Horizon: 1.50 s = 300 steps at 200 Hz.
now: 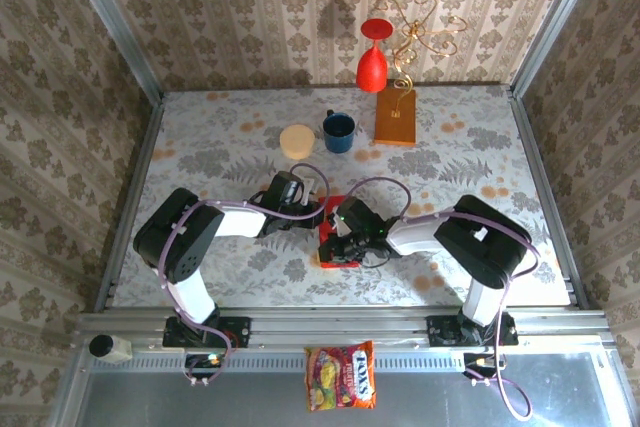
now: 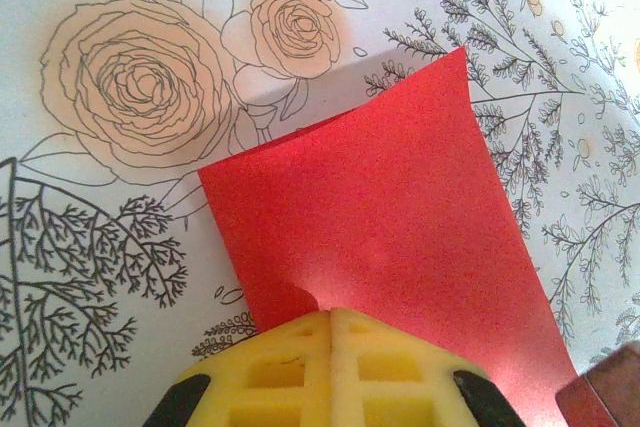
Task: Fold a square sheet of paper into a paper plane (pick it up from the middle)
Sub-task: First fold in half a square sheet of paper at the center of the table.
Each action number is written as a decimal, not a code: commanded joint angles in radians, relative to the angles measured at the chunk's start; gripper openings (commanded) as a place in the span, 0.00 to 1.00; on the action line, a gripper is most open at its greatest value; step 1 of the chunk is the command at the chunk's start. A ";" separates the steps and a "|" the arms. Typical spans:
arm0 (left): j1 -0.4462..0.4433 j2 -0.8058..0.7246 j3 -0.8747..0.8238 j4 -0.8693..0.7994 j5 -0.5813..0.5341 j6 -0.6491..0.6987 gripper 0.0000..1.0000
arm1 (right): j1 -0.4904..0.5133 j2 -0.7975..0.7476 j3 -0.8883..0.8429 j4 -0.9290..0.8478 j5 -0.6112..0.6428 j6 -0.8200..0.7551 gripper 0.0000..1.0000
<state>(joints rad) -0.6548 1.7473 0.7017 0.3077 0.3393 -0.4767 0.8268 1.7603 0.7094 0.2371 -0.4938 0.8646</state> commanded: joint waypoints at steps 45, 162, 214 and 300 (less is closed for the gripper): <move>0.007 0.095 -0.039 -0.176 -0.148 -0.002 0.00 | 0.039 -0.102 -0.116 -0.183 -0.050 -0.039 0.00; -0.005 0.092 -0.029 -0.181 -0.143 -0.011 0.00 | -0.097 -0.098 0.091 -0.169 -0.108 -0.026 0.00; -0.005 0.082 -0.020 -0.203 -0.145 -0.012 0.00 | -0.083 0.085 0.063 -0.064 -0.115 0.015 0.00; 0.057 0.123 0.106 -0.253 -0.141 -0.025 0.00 | -0.083 0.122 -0.076 -0.046 -0.063 0.034 0.00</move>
<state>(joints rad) -0.6510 1.7775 0.7898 0.2016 0.3382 -0.5030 0.7307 1.8187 0.7082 0.3336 -0.6029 0.8867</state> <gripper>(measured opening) 0.050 0.043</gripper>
